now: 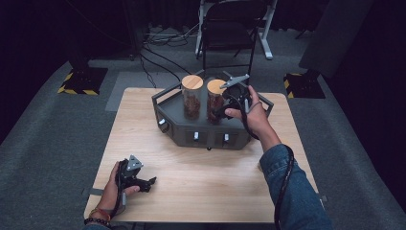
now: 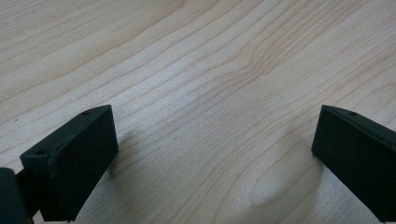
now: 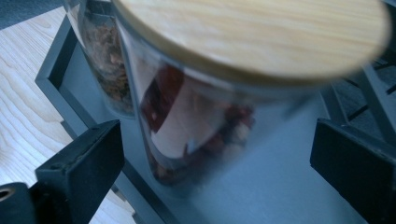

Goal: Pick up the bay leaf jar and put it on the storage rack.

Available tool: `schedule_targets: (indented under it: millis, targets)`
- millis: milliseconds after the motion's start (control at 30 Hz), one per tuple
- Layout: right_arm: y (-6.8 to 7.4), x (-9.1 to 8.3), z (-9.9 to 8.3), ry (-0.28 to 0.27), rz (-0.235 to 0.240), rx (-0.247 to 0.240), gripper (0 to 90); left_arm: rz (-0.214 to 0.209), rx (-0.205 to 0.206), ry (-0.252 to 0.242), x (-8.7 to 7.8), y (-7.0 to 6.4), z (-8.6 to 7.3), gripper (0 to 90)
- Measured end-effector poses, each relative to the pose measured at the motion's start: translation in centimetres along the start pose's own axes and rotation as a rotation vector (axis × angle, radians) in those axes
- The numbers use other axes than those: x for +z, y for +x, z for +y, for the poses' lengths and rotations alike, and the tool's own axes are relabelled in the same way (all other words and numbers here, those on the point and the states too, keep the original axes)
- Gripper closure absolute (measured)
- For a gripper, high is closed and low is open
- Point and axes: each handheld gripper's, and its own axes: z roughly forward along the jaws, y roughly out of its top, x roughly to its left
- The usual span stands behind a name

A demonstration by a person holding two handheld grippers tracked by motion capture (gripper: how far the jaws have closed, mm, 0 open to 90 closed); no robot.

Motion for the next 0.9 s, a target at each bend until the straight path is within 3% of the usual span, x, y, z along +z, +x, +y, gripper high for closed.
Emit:
schedule_targets:
  millis: [433,900]
  targets:
    - [-0.1,-3.4,-2.1,-0.022,-0.027,-0.05,2.8,-0.001,-0.001,0.0,0.0,0.0,0.0,0.0]
    - [0.3,-6.8,-5.5,-0.04,-0.06,-0.116,2.4,-0.002,-0.001,0.0,0.0,0.0,0.0,0.0]
